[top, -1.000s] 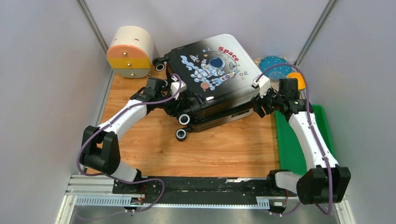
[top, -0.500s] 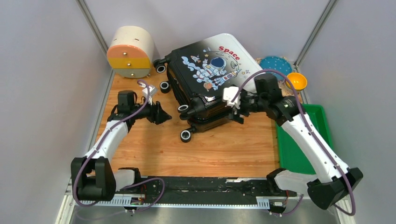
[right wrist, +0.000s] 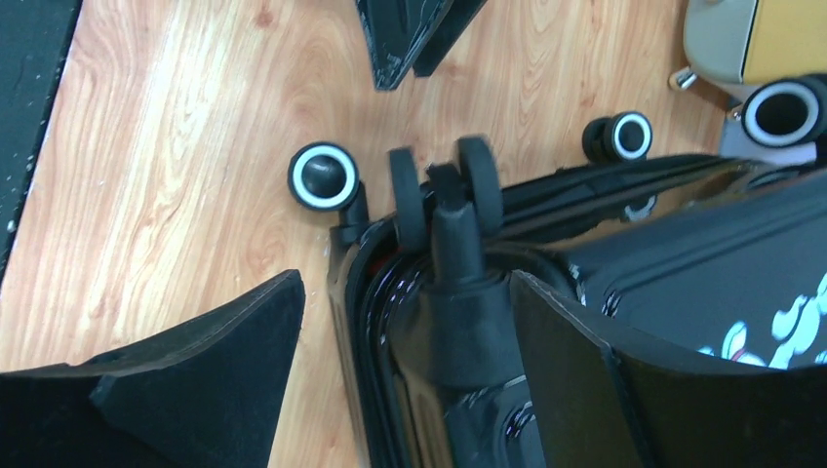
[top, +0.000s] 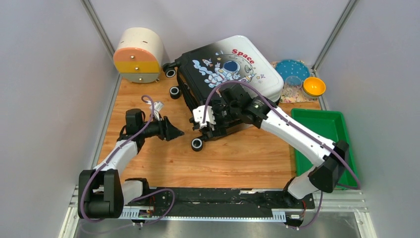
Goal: Open, take out, and arrange the luggage
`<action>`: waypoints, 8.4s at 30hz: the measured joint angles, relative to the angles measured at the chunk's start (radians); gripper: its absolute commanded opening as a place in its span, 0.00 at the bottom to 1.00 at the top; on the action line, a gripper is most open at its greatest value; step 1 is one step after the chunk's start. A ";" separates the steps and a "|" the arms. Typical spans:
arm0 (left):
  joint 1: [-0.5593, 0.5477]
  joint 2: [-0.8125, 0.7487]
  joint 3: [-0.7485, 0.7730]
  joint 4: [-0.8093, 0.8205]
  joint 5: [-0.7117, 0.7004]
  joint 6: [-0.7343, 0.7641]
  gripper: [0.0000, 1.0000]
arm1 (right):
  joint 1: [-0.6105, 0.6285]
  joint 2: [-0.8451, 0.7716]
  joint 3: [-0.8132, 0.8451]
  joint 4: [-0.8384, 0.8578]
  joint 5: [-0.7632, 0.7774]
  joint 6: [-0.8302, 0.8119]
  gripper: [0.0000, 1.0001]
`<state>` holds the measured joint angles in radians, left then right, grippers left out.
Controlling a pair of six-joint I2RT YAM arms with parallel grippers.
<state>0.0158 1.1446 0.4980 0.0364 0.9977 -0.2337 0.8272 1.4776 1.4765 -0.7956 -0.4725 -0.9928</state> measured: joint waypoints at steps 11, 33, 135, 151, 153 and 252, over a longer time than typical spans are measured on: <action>0.000 -0.022 -0.035 0.052 -0.027 -0.034 0.69 | 0.076 0.229 0.093 0.045 0.109 -0.044 0.87; 0.005 0.061 -0.203 0.517 0.013 -0.174 0.60 | 0.076 0.421 0.448 -0.202 0.133 -0.091 0.00; 0.002 0.111 -0.313 0.949 -0.350 0.644 0.00 | -0.172 0.006 0.131 -0.604 -0.162 -0.220 0.88; 0.010 0.062 -0.354 0.953 -0.349 0.646 0.00 | -0.056 0.043 0.190 -0.422 0.129 0.477 0.67; 0.011 0.056 -0.362 0.954 -0.348 0.645 0.00 | -0.056 -0.026 0.138 -0.391 0.199 0.646 0.67; 0.016 0.451 -0.016 0.953 -0.295 0.510 0.00 | -0.715 -0.006 -0.143 -0.389 -0.060 0.954 0.00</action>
<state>0.0319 1.5951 0.4816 0.9894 0.7025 0.2764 0.1127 1.4715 1.3334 -1.1847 -0.5327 -0.0383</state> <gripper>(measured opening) 0.038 0.513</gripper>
